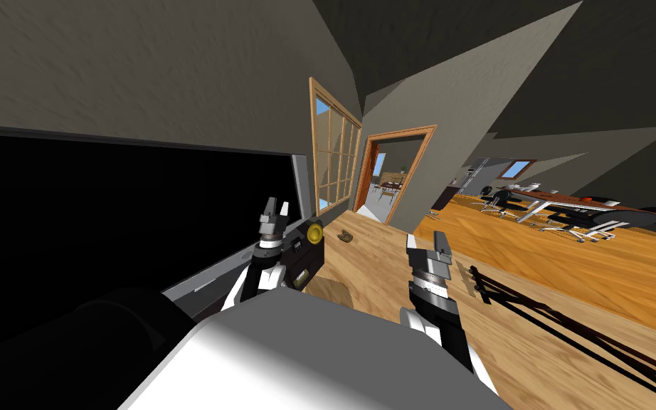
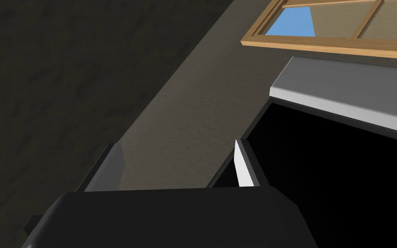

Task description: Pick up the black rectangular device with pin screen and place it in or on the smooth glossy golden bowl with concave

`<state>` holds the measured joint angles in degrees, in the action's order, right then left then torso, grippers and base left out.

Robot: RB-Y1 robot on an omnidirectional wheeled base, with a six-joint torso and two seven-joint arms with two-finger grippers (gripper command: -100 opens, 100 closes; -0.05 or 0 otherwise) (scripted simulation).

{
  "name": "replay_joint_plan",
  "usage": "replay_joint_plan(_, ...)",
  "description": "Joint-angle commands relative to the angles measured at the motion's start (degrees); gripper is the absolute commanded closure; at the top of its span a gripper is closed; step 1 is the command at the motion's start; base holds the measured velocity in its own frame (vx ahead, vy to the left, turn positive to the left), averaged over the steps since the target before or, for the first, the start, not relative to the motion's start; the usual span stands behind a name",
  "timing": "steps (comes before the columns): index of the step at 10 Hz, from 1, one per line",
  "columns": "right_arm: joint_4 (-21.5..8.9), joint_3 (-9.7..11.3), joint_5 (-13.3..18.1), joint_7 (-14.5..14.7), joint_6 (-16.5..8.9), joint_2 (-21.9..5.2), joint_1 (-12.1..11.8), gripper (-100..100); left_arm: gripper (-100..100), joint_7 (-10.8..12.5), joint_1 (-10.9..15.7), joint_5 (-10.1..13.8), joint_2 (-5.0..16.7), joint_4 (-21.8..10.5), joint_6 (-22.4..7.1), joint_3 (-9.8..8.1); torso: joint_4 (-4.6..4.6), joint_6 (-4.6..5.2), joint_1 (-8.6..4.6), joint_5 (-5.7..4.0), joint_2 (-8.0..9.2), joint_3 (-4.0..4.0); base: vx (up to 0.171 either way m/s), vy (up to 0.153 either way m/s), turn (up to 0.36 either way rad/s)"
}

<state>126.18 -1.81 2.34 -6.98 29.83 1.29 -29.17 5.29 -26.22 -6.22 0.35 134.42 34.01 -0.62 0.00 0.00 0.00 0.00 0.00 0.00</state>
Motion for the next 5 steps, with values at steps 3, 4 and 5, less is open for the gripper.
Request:
replay_joint_plan(3, 0.0, 0.0, 0.0, 0.0, 0.0, 0.0, 0.0, 0, -100, -1.0, 0.29, -1.16, 4.47, -3.12, -0.45, 0.15, 0.0, 0.0, 0.05, 0.01, 0.01, 0.0, -0.004, 0.008, -0.012)
replay_joint_plan(4, 0.0, 0.0, 0.0, 0.0, 0.0, 0.0, 0.0, 0, -100, -1.45, 0.4, -1.7, 5.6, -4.62, -0.7, 0.24, 0.0, 0.0, 0.08, 0.02, 0.02, 0.01, -0.011, 0.022, -0.017)
replay_joint_plan(5, 0.0, 0.0, 0.0, 0.0, 0.0, 0.0, 0.0, 0, -100, -1.98, 0.52, -2.32, 6.58, -6.36, -1.01, 0.36, 0.0, 0.0, 0.11, 0.03, 0.03, 0.02, -0.015, 0.023, -0.02)
